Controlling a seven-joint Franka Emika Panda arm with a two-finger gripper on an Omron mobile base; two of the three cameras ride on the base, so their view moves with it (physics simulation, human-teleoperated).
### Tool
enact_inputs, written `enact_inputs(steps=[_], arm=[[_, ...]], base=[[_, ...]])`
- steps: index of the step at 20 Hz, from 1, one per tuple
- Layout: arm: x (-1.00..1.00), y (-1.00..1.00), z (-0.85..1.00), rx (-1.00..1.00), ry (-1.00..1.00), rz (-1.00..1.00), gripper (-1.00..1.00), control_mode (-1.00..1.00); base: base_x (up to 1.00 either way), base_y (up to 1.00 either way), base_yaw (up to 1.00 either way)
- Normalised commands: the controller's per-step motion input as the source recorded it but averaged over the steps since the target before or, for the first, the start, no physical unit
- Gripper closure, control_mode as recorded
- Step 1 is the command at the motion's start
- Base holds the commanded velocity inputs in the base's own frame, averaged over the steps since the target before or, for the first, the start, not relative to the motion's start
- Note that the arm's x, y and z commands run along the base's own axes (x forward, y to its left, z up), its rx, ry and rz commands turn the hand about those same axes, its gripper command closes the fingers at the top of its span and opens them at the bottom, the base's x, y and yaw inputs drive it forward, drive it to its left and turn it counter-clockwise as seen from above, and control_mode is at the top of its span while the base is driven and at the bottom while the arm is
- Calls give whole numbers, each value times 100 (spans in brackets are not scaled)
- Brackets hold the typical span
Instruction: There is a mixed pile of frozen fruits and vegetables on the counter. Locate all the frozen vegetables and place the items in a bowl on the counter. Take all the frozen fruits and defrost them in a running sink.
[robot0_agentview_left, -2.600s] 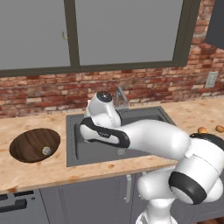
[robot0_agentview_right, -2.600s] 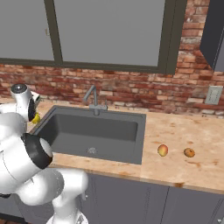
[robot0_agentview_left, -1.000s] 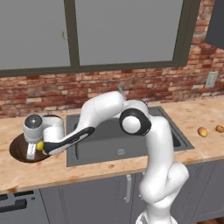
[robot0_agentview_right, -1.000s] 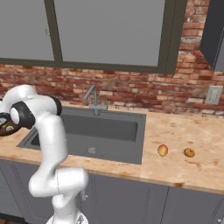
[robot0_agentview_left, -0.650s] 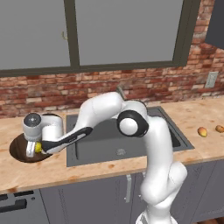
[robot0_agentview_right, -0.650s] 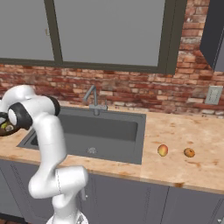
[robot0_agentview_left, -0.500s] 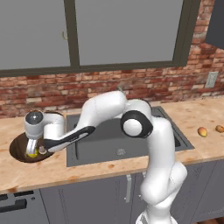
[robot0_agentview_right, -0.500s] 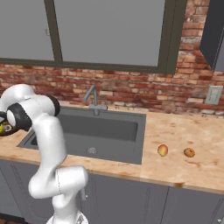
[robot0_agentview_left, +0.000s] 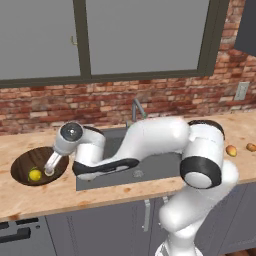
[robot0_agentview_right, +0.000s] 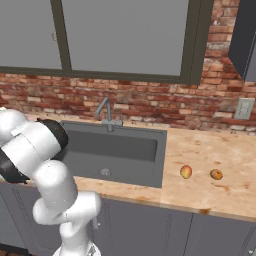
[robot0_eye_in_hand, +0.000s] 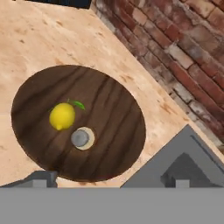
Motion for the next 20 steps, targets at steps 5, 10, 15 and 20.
enact_inputs(steps=[5, 10, 15, 20], arm=[[-65, -99, 73, 28, 0, -31, -100, -100], [-15, -46, 37, 10, 2, -21, -100, -100], [-13, -8, 0, 5, 3, -4, -100, -100], [-66, -43, 8, 10, 8, -40, -100, -100]], base=[[0, 0, 0], [0, 0, 0], [0, 0, 0], [0, 0, 0]])
